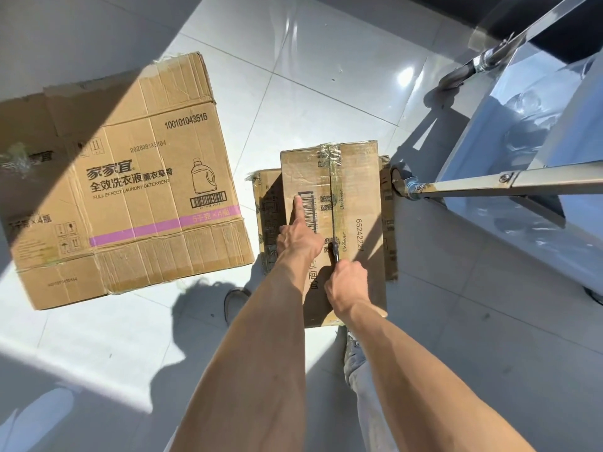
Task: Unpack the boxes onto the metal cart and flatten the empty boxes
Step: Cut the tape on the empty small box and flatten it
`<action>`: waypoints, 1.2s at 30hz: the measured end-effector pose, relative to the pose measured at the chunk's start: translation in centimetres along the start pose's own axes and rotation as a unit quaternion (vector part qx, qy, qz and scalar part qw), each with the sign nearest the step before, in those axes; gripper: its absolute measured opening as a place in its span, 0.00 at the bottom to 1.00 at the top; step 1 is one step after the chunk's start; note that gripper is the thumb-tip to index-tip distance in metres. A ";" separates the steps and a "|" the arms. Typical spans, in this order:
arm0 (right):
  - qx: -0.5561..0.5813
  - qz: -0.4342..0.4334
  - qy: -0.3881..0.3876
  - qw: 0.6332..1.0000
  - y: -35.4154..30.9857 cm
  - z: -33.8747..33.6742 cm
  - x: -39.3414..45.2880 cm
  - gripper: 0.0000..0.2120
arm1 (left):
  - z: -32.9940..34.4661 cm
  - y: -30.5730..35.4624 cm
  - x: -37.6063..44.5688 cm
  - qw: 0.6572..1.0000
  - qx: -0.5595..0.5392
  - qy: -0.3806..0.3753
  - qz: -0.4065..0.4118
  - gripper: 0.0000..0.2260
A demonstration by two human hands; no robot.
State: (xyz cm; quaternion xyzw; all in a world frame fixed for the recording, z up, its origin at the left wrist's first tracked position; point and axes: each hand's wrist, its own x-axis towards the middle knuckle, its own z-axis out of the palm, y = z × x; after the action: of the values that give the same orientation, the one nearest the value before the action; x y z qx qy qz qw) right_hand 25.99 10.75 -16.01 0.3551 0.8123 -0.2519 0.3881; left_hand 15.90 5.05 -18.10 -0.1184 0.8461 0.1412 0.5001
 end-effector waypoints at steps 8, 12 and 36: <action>0.009 -0.025 -0.019 0.999 0.3 0.2 -1.6 0.12 | 0.2 0.2 -0.5 1.000 -0.007 0.016 -0.011 0.48; 0.090 -0.004 -0.018 0.996 2.0 0.9 -2.9 0.18 | 0.9 0.8 -1.0 0.998 -0.024 0.045 -0.024 0.47; 0.061 0.010 0.018 0.998 4.2 1.3 -4.8 0.10 | 7.2 -6.0 -8.1 0.994 0.098 -0.018 -0.048 0.36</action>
State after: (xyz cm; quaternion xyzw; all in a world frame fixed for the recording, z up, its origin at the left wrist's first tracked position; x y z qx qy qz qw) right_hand 31.95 10.61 -13.47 0.3908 0.7988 -0.2907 0.3531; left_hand 27.64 2.56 -15.05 -0.1067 0.8400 0.0350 0.5309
